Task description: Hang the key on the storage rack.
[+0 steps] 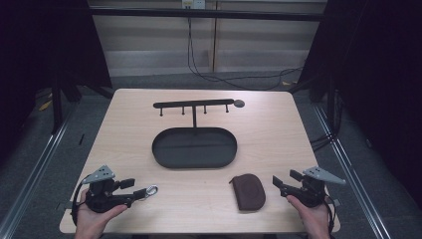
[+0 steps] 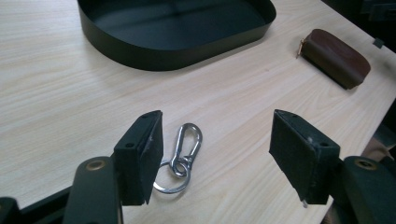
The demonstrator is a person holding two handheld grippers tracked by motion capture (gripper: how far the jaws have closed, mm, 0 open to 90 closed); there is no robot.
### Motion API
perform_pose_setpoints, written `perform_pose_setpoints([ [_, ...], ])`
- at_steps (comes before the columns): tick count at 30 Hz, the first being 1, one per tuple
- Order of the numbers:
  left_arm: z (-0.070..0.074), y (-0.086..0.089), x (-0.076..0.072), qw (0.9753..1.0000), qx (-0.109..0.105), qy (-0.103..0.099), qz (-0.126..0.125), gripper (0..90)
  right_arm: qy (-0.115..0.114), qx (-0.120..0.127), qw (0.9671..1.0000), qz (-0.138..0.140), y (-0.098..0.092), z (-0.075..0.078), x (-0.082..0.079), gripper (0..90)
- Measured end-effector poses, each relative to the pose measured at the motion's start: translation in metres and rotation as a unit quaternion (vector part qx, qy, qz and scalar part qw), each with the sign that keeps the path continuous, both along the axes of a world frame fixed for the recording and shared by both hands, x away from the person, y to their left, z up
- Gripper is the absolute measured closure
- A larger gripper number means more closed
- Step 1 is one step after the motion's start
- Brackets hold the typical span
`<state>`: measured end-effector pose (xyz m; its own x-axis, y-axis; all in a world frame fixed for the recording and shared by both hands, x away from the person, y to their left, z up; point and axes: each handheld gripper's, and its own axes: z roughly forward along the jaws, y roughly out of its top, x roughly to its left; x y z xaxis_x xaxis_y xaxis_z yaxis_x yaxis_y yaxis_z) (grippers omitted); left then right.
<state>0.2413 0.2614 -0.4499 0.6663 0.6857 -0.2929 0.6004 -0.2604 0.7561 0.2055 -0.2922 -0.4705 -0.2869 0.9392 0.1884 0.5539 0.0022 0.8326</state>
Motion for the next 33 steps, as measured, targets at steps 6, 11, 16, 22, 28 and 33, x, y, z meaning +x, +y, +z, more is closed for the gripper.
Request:
perform_pose_setpoints([
  [6,-0.001,-0.006,0.000,0.9997,0.022,-0.005,-0.011,36.5,0.008,-0.013,0.9999,0.008,0.002,0.001,0.001,23.0],
  [11,-0.001,-0.007,0.001,0.9996,0.002,0.006,-0.029,40.7,0.012,-0.009,0.9998,0.012,0.002,0.001,-0.001,23.6],
  [16,0.003,-0.010,0.000,0.9990,0.016,0.000,-0.042,58.1,0.014,-0.001,0.9996,0.024,0.003,0.002,-0.002,24.4],
  [22,0.009,-0.013,0.006,0.9978,0.042,-0.016,-0.049,55.7,0.016,0.000,0.9994,0.030,0.004,0.002,-0.002,24.3],
  [28,0.020,-0.017,0.016,0.9965,0.068,0.023,-0.041,46.1,0.022,0.004,0.9992,0.032,0.004,0.001,-0.001,23.9],
  [33,0.030,-0.024,0.027,0.9939,0.089,0.054,-0.037,43.3,0.024,0.006,0.9992,0.033,0.004,0.000,-0.001,23.8],
])
